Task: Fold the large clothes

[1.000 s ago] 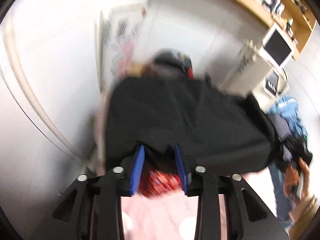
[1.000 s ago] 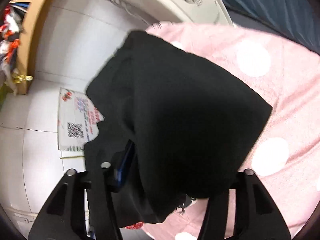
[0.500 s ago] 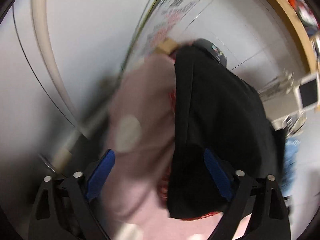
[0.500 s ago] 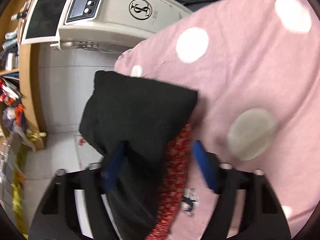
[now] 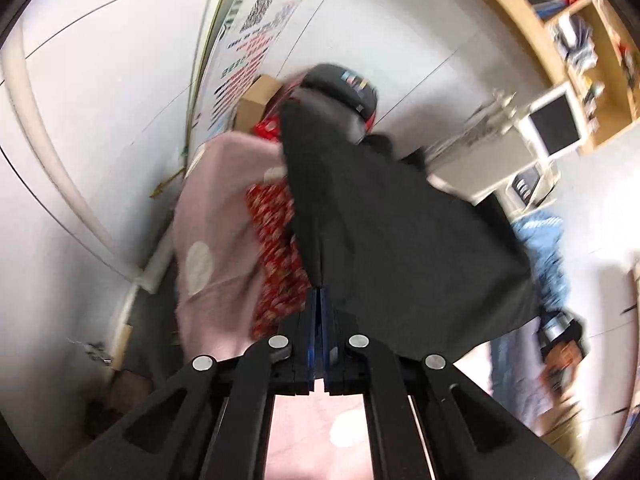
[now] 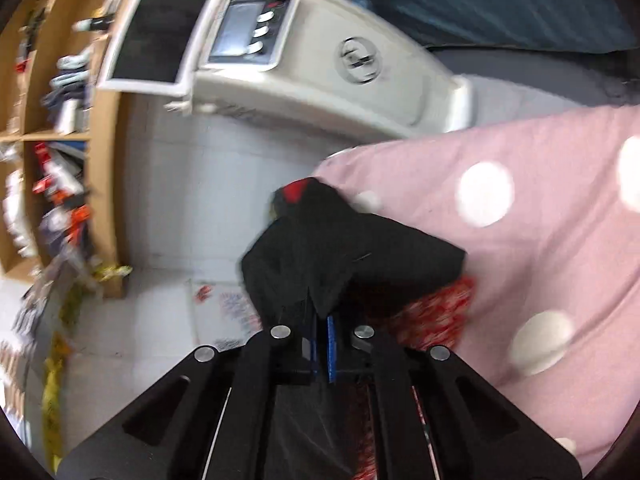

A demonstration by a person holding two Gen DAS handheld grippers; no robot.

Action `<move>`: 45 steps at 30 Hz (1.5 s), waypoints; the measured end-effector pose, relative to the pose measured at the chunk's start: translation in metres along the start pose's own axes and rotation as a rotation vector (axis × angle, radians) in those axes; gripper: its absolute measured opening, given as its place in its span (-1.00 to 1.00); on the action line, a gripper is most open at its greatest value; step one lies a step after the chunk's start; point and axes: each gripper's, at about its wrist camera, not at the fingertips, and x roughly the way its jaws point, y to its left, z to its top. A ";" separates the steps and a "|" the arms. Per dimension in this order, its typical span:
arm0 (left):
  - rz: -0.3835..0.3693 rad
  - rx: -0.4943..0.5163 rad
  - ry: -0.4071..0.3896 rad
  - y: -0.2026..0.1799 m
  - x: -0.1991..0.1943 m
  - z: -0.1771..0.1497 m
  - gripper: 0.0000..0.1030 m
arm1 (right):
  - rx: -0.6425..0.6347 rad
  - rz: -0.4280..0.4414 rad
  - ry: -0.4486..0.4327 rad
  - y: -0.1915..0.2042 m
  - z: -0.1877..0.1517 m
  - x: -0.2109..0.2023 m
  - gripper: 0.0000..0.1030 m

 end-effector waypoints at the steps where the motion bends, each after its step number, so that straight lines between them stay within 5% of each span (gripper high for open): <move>1: 0.044 -0.025 0.013 0.006 0.012 -0.006 -0.96 | 0.016 -0.083 0.026 -0.009 0.002 0.008 -0.84; 3: 0.116 -0.071 0.036 0.017 0.035 -0.008 -0.95 | 0.040 -0.215 0.084 -0.026 -0.002 0.020 -0.66; 5: 0.288 -0.055 0.011 0.022 0.048 -0.010 -0.95 | -0.006 -0.252 0.054 -0.032 -0.014 0.012 0.07; 7: 0.406 0.005 -0.040 0.024 0.050 -0.009 -0.95 | -0.106 -0.339 0.005 -0.029 -0.027 0.000 0.47; 9: 0.481 0.031 -0.064 0.028 0.045 -0.004 -0.90 | -0.193 -0.427 -0.007 -0.025 -0.039 -0.009 0.47; 10: 0.480 0.037 -0.079 0.030 0.040 -0.001 -0.68 | -0.235 -0.454 0.012 -0.023 -0.046 -0.012 0.47; 11: 0.470 0.046 -0.096 0.029 0.034 0.002 -0.22 | -0.280 -0.469 0.035 -0.018 -0.053 -0.014 0.47; 13: 0.443 0.080 -0.149 0.016 0.020 0.006 0.40 | -0.371 -0.489 0.054 -0.011 -0.068 -0.017 0.47; 15: 0.410 0.134 -0.219 -0.013 0.002 0.008 0.52 | -0.502 -0.521 0.081 0.008 -0.091 -0.017 0.58; 17: 0.366 0.227 -0.266 -0.053 -0.010 0.005 0.87 | -0.619 -0.515 0.121 0.026 -0.119 -0.011 0.61; 19: 0.333 0.346 -0.284 -0.095 -0.015 -0.006 0.88 | -0.713 -0.513 0.158 0.041 -0.148 -0.008 0.66; 24: 0.229 0.491 -0.175 -0.156 0.006 -0.040 0.88 | -0.944 -0.563 0.220 0.069 -0.213 0.008 0.68; 26: 0.211 0.513 -0.111 -0.163 0.026 -0.055 0.88 | -1.019 -0.614 0.204 0.074 -0.231 0.009 0.83; 33: 0.227 0.518 0.110 -0.167 0.075 -0.089 0.88 | -1.082 -0.634 0.213 0.075 -0.256 0.003 0.83; 45: 0.289 0.532 0.087 -0.159 0.071 -0.086 0.88 | -1.082 -0.607 0.173 0.086 -0.258 0.001 0.83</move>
